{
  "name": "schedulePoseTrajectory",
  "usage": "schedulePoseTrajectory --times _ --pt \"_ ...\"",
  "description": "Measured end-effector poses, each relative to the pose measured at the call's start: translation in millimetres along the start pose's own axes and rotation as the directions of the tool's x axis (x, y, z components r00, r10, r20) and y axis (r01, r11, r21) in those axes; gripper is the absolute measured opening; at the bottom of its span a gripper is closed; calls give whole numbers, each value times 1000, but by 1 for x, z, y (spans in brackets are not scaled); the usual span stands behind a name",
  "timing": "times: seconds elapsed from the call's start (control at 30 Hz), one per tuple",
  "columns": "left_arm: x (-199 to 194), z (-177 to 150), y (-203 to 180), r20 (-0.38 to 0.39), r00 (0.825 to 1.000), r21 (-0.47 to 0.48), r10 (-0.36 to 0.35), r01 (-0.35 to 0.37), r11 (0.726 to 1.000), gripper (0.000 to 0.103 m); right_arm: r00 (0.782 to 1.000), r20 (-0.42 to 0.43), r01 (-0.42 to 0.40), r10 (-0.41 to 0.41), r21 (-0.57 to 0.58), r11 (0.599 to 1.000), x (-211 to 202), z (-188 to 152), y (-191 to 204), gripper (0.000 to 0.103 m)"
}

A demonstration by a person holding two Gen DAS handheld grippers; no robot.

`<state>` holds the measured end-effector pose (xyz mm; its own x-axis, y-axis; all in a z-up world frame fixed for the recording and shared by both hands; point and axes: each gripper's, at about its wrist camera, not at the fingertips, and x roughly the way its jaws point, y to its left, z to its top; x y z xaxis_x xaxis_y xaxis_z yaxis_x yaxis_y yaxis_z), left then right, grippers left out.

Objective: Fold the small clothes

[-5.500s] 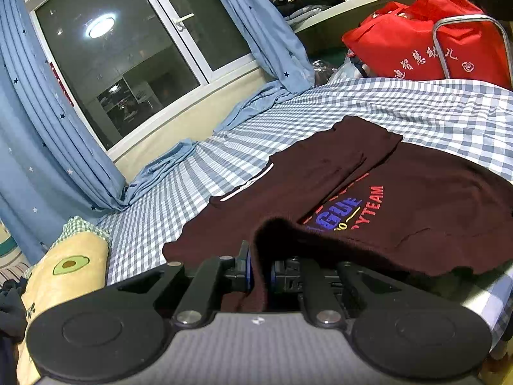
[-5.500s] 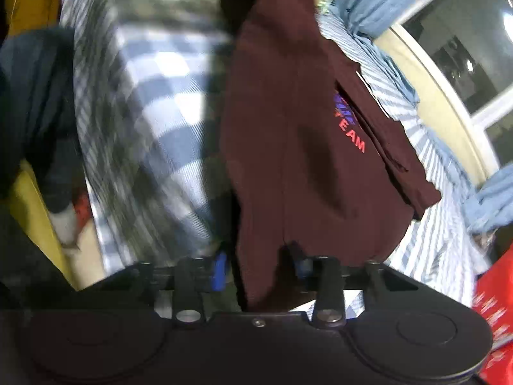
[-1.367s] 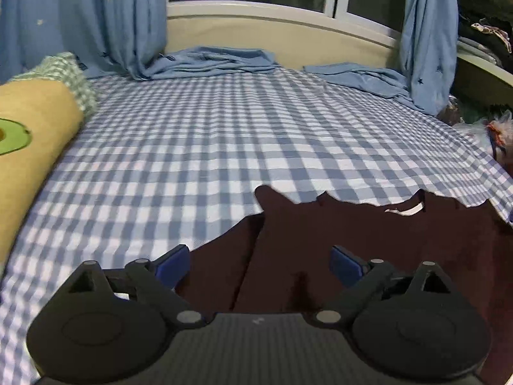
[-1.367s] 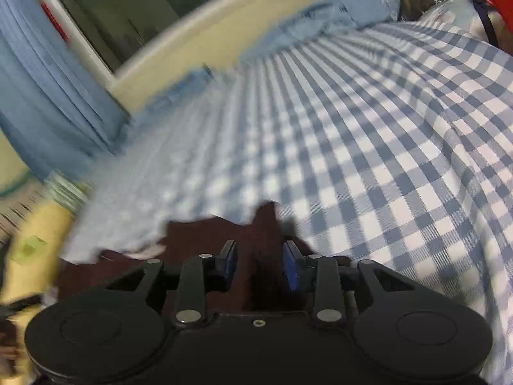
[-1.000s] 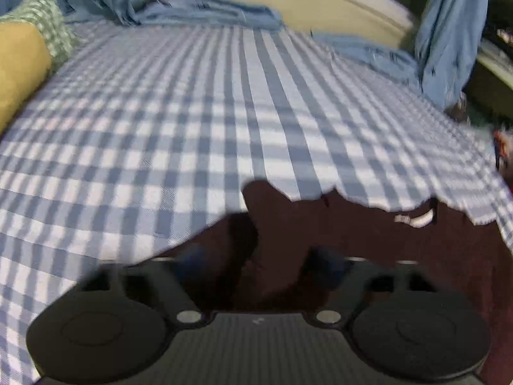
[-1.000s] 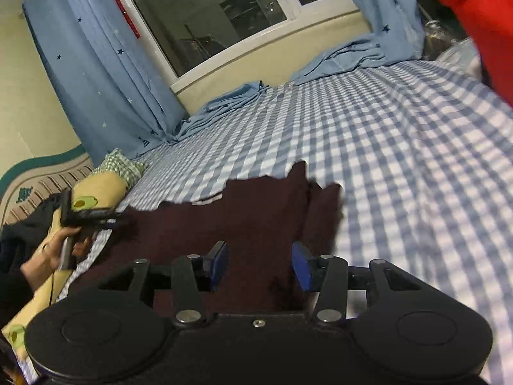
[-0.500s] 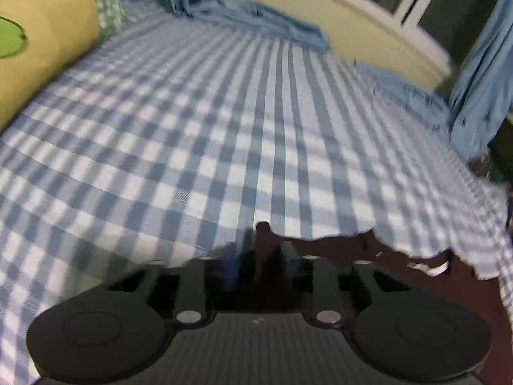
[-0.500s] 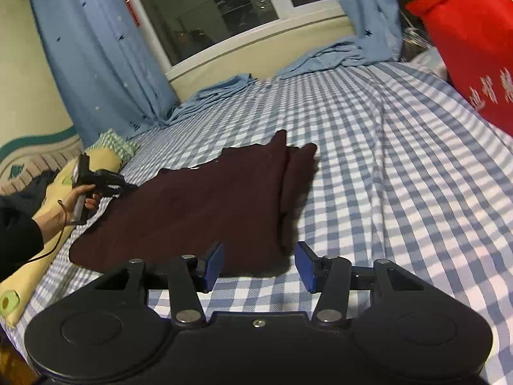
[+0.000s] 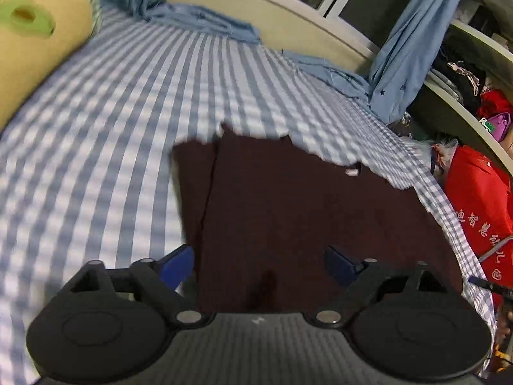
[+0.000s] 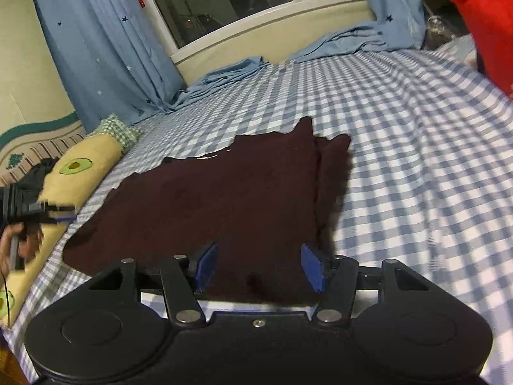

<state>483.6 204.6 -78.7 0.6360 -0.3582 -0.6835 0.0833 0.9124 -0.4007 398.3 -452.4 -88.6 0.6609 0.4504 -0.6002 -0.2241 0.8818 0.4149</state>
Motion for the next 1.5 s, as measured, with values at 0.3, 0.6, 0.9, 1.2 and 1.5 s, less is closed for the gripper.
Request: schedulePoseTrajectory --times 0.3,0.6,0.9,1.2,1.5 --pt "16 -39 43 -7 999 -185 -45 43 982 85 999 42 16 -22 145 989 -3 8 -24 61" --pt "13 -52 22 -42 999 -146 -23 17 989 31 994 -109 26 0 242 970 41 -14 -52 22" --pt "8 -68 26 -35 999 -214 0 -7 977 25 999 -47 24 -9 326 945 9 -12 -50 10" --pt "-22 -70 37 10 995 -317 -101 99 943 89 997 -56 70 -56 293 953 5 -19 -50 55" --pt "-41 -126 37 152 976 -517 -154 211 829 94 989 42 -145 141 436 888 -27 -58 -29 64"
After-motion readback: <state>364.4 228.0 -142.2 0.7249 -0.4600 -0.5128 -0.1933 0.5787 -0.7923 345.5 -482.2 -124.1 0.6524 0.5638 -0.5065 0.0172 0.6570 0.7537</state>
